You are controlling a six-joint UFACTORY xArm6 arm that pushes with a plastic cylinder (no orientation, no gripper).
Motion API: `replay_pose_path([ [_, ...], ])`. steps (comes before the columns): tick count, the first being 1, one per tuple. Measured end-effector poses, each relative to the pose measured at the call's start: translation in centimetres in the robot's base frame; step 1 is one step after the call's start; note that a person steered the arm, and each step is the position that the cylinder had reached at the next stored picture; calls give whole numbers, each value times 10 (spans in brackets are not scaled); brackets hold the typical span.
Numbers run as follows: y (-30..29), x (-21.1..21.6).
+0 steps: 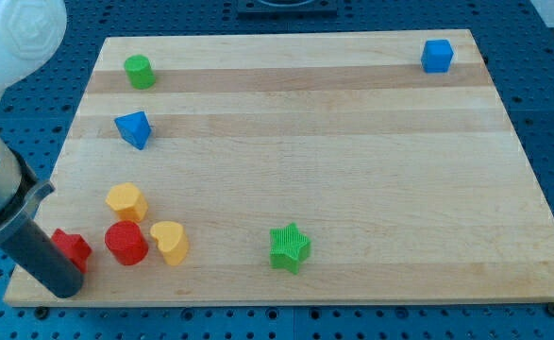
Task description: Move the red circle in between the yellow blocks
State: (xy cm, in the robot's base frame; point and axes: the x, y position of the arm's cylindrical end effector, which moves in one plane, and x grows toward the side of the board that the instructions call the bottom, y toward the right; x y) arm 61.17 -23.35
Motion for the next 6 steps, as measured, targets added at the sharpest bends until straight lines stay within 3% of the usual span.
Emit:
replay_pose_path([
  [5,36,-8],
  [6,35,-33],
])
